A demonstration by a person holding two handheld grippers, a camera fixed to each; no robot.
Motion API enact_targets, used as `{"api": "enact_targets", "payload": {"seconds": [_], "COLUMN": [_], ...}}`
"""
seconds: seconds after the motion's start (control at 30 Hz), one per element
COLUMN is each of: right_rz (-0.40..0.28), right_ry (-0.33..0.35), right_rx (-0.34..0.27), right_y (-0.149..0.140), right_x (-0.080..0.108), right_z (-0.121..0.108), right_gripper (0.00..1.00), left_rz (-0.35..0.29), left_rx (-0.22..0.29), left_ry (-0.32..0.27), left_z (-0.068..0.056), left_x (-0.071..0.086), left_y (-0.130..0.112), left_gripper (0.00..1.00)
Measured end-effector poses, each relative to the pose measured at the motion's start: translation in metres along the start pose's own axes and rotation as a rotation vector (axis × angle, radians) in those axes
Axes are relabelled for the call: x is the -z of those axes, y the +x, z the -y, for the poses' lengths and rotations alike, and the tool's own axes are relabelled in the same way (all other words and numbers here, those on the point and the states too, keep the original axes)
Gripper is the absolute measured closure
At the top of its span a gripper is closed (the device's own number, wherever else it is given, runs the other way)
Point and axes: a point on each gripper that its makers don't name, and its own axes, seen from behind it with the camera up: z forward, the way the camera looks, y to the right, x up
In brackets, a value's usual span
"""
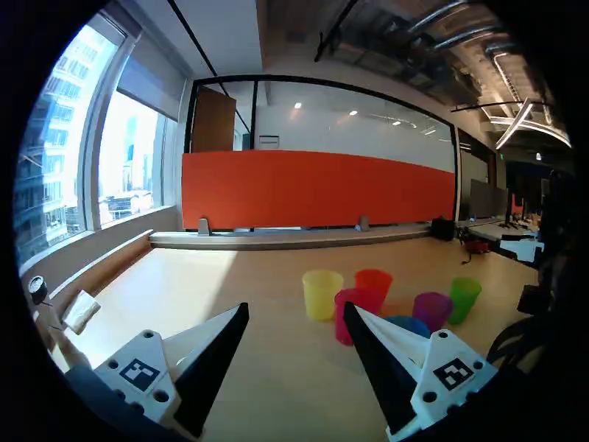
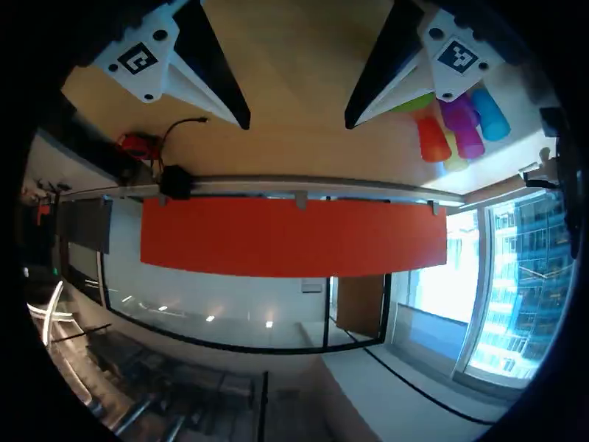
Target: Pour water
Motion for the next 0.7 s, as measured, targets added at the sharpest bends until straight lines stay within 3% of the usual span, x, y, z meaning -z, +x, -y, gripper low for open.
{"api": "enact_targets", "payload": {"seconds": [0.37,0.7], "right_rz": [-0.190,-0.200], "right_ry": [-0.099,-0.129], "right_rx": [0.031,0.048], "right_y": [0.053,0.058], "right_x": [0.011,0.016], "right_z": [-0.006,-0.006], "right_gripper": [0.01,0.01], "left_rz": [-0.093,-0.166], "left_rx": [0.008,-0.034], "left_ry": [0.055,0.122], "left_z": [0.001,0.009], "left_x": [-0.004,0.000], "left_y": [0.040,0.061], "left_gripper": [0.05,0.05]}}
